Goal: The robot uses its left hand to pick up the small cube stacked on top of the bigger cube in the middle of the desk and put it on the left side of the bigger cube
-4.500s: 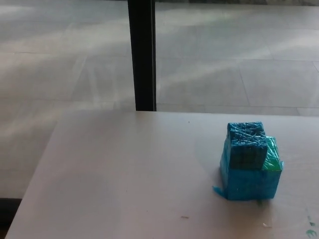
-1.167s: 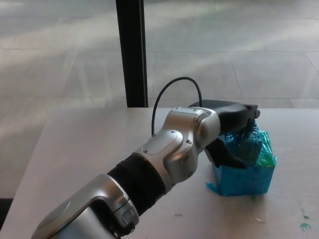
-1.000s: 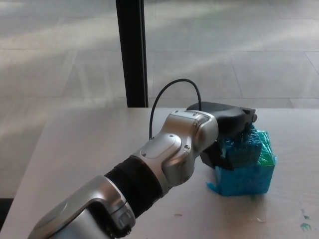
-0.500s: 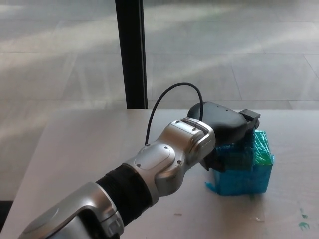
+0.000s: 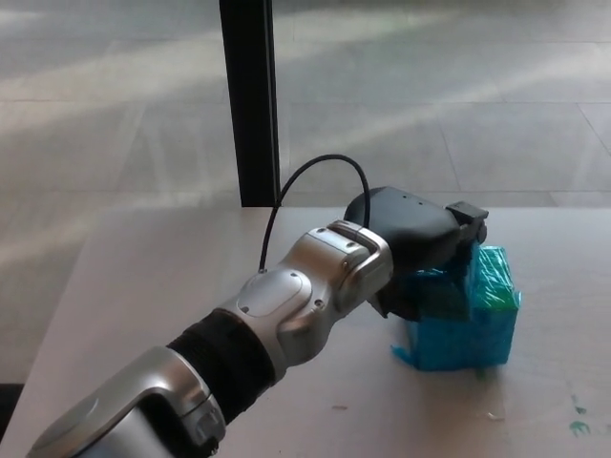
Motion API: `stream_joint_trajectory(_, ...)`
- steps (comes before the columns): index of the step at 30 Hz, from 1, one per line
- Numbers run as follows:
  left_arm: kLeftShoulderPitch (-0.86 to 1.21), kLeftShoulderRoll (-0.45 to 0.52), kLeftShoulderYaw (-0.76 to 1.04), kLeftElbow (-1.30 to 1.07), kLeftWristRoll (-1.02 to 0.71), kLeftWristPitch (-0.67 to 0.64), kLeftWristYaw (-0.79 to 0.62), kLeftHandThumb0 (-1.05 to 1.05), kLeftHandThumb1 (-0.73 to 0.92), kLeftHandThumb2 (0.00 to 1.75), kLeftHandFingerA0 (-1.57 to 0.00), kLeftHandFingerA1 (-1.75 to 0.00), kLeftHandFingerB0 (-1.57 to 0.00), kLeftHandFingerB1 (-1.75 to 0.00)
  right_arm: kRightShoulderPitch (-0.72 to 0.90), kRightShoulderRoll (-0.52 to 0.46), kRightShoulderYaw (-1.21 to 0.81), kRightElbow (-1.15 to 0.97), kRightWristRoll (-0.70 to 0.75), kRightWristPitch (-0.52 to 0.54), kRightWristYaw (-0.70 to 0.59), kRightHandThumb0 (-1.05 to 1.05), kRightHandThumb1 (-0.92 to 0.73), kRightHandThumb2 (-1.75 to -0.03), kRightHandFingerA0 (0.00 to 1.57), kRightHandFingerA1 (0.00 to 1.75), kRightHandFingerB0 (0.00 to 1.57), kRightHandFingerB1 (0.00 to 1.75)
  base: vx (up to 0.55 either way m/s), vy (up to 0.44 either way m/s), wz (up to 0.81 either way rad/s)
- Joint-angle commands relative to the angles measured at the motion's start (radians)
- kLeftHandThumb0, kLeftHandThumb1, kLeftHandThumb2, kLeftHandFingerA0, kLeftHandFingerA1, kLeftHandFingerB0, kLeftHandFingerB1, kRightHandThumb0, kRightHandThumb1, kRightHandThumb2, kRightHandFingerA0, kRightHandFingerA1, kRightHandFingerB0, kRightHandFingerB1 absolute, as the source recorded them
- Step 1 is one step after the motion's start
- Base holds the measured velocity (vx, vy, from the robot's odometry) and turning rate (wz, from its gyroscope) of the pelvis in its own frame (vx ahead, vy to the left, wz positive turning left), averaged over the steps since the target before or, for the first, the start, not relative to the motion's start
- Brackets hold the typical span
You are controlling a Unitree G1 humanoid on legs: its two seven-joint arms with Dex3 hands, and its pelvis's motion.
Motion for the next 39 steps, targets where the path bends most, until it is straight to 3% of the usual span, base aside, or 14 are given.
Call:
stream_joint_trajectory(1, -0.025, 0.036, 0.04, 0.011, 0.013, -0.014, -0.005, -0.26, 0.72, 0.69, -0.77, -1.12, -0.73, -0.79, -0.018, -0.025, -0.016, -0.01, 0.012, -0.003, -0.019, -0.32, -0.13, -1.22, 0.92, 0.94, 0.77, 0.74, 0.0, 0.0, 0.0)
stream_joint_trajectory(3, -0.031, 0.056, 0.068, 0.0, 0.008, -0.027, 0.012, -0.34, 0.75, 0.61, -0.77, -1.13, -0.75, -0.79, -0.015, -0.027, -0.014, -0.013, 0.007, -0.001, -0.022, -0.32, -0.16, -1.2, 0.92, 0.94, 0.77, 0.73, 0.0, 0.0, 0.0)
stream_joint_trajectory(4, -0.032, 0.071, 0.095, -0.001, -0.01, -0.061, 0.04, -0.22, 0.66, 0.64, -0.76, -1.51, -0.72, -1.15, -0.012, -0.03, -0.013, -0.014, 0.006, -0.011, -0.017, -0.32, -0.18, -1.19, 0.93, 0.95, 0.75, 0.74, 0.0, 0.0, 0.0)
stream_joint_trajectory(7, -0.046, 0.092, 0.14, 0.004, -0.018, -0.082, 0.049, -0.19, 0.63, 0.67, -0.75, -1.51, -0.71, -1.13, -0.007, -0.032, -0.014, -0.009, 0.007, -0.018, -0.017, -0.33, -0.18, -1.16, 0.93, 0.95, 0.76, 0.72, 0.0, 0.0, 0.0)
stream_joint_trajectory(8, -0.06, 0.116, 0.164, -0.005, -0.023, -0.085, 0.032, -0.21, 0.63, 0.73, -0.7, -1.04, -0.65, -0.78, -0.005, -0.032, -0.019, -0.007, 0.012, -0.02, -0.013, -0.34, -0.22, -1.08, 0.94, 0.96, 0.73, 0.78, 0.0, 0.0, 0.0)
stream_joint_trajectory(11, -0.076, 0.147, 0.195, -0.01, -0.017, -0.092, 0.027, -0.25, 0.68, 0.74, -0.65, -1.06, -0.68, -0.75, -0.007, -0.03, -0.023, -0.001, 0.013, -0.021, -0.01, -0.34, -0.17, -1.15, 0.94, 0.96, 0.76, 0.73, 0.0, 0.0, 0.0)
stream_joint_trajectory(12, -0.076, 0.157, 0.208, -0.012, -0.018, -0.097, 0.037, -0.26, 0.7, 0.69, -0.68, -1.46, -0.72, -1.05, -0.01, -0.029, -0.024, 0.003, 0.014, -0.018, -0.01, -0.34, -0.22, -1.06, 0.93, 0.96, 0.73, 0.78, 0.0, 0.0, 0.0)
stream_joint_trajectory(13, -0.075, 0.158, 0.211, -0.012, -0.017, -0.099, 0.037, -0.26, 0.7, 0.69, -0.68, -1.46, -0.72, -1.05, -0.011, -0.029, -0.025, 0.004, 0.014, -0.018, -0.01, -0.34, -0.22, -1.06, 0.93, 0.96, 0.73, 0.78, 0.0, 0.0, 0.0)
stream_joint_trajectory(16, -0.058, 0.195, 0.248, -0.071, -0.026, -0.059, -0.024, -0.28, 0.73, 0.67, -0.78, -0.99, -0.66, -0.7, -0.01, -0.029, -0.031, 0.011, 0.02, -0.027, -0.005, -0.36, -0.22, -1.06, 0.93, 0.96, 0.72, 0.78, 0.0, 0.0, 0.0)
stream_joint_trajectory(23, 0.057, 0.328, 0.225, -0.131, -0.012, -0.155, -0.052, -0.23, 0.64, 0.75, -0.8, -1.68, -0.75, -1.43, -0.006, -0.034, -0.038, 0.012, 0.02, -0.023, -0.004, -0.36, -0.19, -1.05, 0.94, 0.96, 0.74, 0.79, 0.0, 0.0, 0.0)
stream_joint_trajectory(28, 0.146, 0.388, 0.214, -0.195, -0.003, -0.18, -0.078, -0.24, 0.65, 0.76, -0.8, -1.46, -0.8, -1.21, 0.001, -0.037, -0.036, 0.005, 0.015, -0.041, -0.001, -0.38, -0.14, -1.13, 0.93, 0.94, 0.76, 0.74, 0.0, 0.0, 0.0)
stream_joint_trajectory(33, 0.304, 0.403, 0.202, -0.276, -0.002, -0.166, -0.077, -0.15, 0.64, 0.78, -0.84, -1.69, -0.65, -1.42, 0.002, -0.03, -0.04, 0.01, 0.021, -0.031, -0.005, -0.37, -0.19, -1.04, 0.92, 0.94, 0.73, 0.78, 0.0, 0.0, 0.0)
stream_joint_trajectory(35, 0.355, 0.419, 0.17, -0.297, 0.036, -0.172, -0.08, -0.22, 0.66, 0.74, -0.77, -1.48, -0.77, -1.16, 0.008, -0.034, -0.034, 0.009, 0.012, -0.044, -0.012, -0.4, -0.17, -1.08, 0.94, 0.93, 0.75, 0.75, 0.0, 0.0, 0.0)
stream_joint_trajectory(39, 0.411, 0.414, 0.145, -0.322, 0.06, -0.165, -0.066, -0.11, 0.58, 0.83, -0.88, -1.75, -0.62, -1.42, 0.005, -0.034, -0.027, 0.01, 0.004, -0.055, -0.018, -0.4, -0.17, -1.08, 0.95, 0.94, 0.75, 0.76, 0.0, 0.0, 0.0)
